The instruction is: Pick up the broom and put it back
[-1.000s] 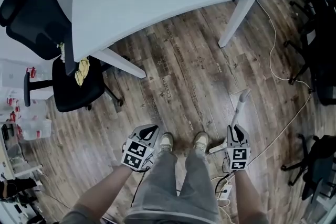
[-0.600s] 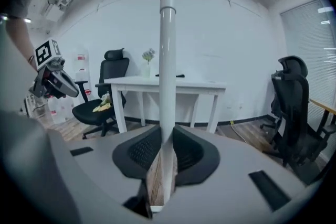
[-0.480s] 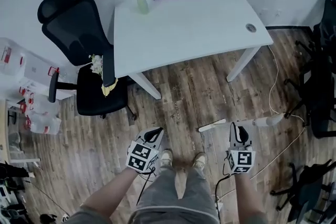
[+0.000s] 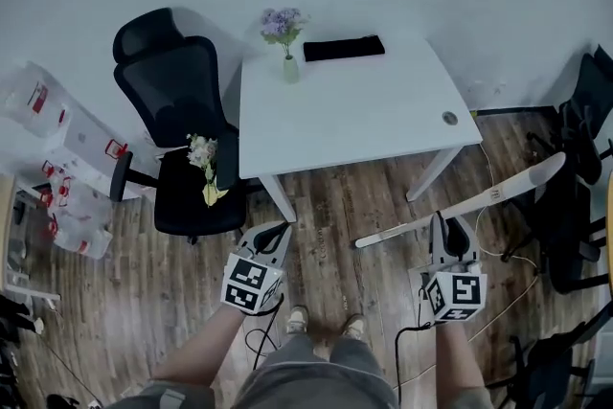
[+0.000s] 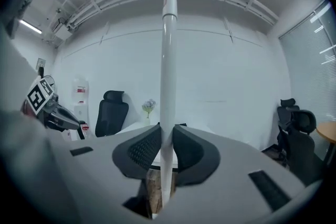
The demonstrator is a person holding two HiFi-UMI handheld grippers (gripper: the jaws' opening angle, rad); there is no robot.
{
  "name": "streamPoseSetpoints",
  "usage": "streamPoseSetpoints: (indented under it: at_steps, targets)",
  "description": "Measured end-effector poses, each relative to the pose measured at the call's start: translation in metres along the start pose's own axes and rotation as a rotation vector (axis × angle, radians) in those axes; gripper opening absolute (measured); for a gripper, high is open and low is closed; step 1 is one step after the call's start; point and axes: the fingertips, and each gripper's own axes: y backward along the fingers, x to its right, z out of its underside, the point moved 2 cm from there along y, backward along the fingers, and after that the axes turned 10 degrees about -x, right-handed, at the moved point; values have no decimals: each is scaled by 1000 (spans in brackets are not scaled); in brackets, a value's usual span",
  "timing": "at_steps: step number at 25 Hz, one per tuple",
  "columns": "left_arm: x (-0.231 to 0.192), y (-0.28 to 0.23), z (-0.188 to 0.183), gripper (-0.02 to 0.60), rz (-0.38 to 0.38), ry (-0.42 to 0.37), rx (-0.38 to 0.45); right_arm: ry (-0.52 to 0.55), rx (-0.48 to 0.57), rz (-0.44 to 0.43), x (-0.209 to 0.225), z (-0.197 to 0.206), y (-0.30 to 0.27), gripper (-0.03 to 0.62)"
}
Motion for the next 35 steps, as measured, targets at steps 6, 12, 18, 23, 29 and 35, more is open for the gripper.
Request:
streamPoseSetpoints:
  at_steps: [6, 12, 18, 23, 29, 35]
  targets:
    - [-9, 49, -39, 18, -35, -25, 99, 101, -17, -52, -24, -39, 39, 91]
    - [0, 89, -47, 18, -70, -67, 138, 108, -54, -98, -41, -36, 77, 91]
    - [24, 97, -43, 18, -35, -59, 144, 53, -73, -140, -48, -29, 95, 91]
    - [35, 96, -46, 18, -25, -78, 148, 30, -84, -175, -53, -27, 102, 91]
    - [35, 93, -45, 18, -37, -58, 145, 41, -93, -195, -60, -22, 92, 91]
    - [22, 88, -52, 18, -81, -47, 196, 65, -80, -202, -62, -15, 58, 91]
